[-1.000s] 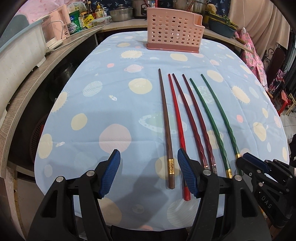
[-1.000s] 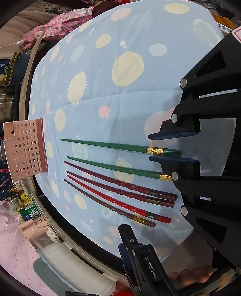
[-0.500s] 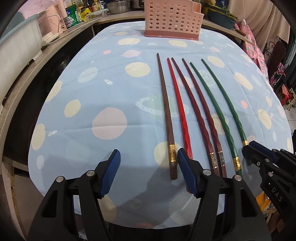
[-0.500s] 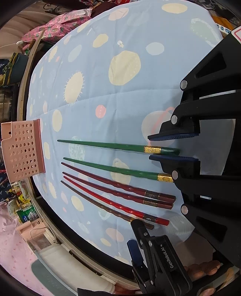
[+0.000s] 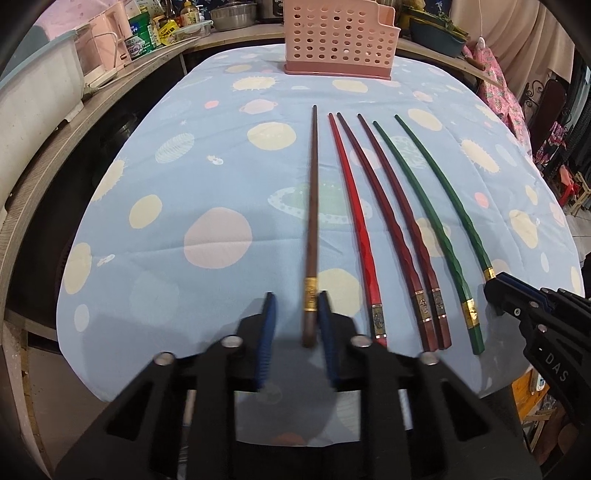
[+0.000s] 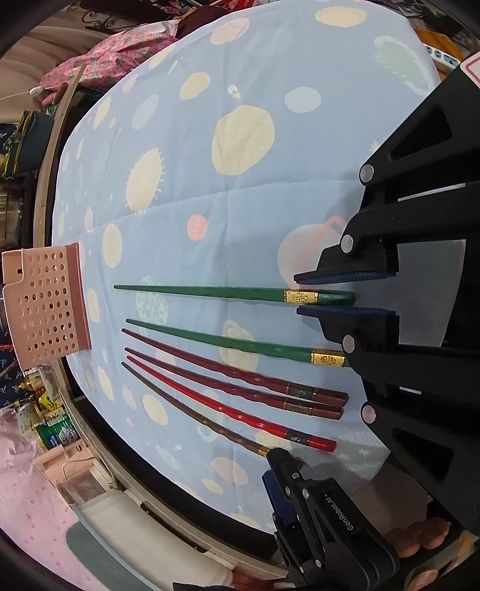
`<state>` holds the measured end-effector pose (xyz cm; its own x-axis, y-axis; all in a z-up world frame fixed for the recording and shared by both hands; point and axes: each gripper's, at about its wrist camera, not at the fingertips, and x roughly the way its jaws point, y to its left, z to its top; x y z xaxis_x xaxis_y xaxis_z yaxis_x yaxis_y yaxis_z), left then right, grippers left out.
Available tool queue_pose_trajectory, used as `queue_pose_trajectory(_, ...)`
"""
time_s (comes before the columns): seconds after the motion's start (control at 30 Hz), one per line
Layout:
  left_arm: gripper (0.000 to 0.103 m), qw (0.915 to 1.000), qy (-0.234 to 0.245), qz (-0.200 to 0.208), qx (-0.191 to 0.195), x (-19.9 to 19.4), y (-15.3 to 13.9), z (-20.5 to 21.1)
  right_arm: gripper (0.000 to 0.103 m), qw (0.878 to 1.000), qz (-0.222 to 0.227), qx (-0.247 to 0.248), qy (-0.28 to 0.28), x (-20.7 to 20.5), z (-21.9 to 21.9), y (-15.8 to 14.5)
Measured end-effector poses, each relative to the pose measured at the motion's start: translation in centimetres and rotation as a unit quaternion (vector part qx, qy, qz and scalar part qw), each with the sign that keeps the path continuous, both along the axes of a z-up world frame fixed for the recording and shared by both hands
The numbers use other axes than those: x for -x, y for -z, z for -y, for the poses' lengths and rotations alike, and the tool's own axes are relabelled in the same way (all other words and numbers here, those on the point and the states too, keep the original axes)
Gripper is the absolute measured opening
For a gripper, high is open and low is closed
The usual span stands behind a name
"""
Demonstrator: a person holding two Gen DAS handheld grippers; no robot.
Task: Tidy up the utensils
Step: 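Grasp a brown chopstick with the left tool while the right tool grasps a green chopstick, then lift the brown chopstick with the left tool while the right tool carries the green one toward the pink holder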
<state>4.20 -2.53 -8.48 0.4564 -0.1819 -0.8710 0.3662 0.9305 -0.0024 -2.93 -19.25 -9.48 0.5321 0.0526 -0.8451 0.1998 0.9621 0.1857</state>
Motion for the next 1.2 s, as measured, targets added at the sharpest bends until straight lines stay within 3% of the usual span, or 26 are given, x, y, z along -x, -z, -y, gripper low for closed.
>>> queue_pose_trajectory(0.03,0.008,1.0,0.001,-0.003,0.003,0.0,0.0,0.0,0.008,1.0,0.0,-0.005,0.003,0.1,0.2,0.0)
queue_pose_trajectory(0.23,0.007,0.9997,-0.003,-0.014,0.018,0.1,-0.5,-0.3,0.007,1.0,0.0,-0.027,0.012,0.7,0.9,-0.1)
queue_pose_trajectory(0.5,0.007,0.9992,-0.014,0.006,0.036,0.5,-4.1,-1.3,0.007,0.999,0.035,-0.02,0.027,2.4,2.1,-2.9)
queue_pose_trajectory(0.87,0.007,0.9939,-0.023,0.068,0.084,-1.1,-12.2,-2.1,0.007,0.991,0.128,-0.014,0.045,2.2,4.9,-11.0)
queue_pose_trajectory(1.2,0.007,0.9871,-0.039,0.102,0.116,-6.0,-17.6,-2.0,0.007,0.978,0.201,0.001,0.05,-2.1,7.6,-17.3)
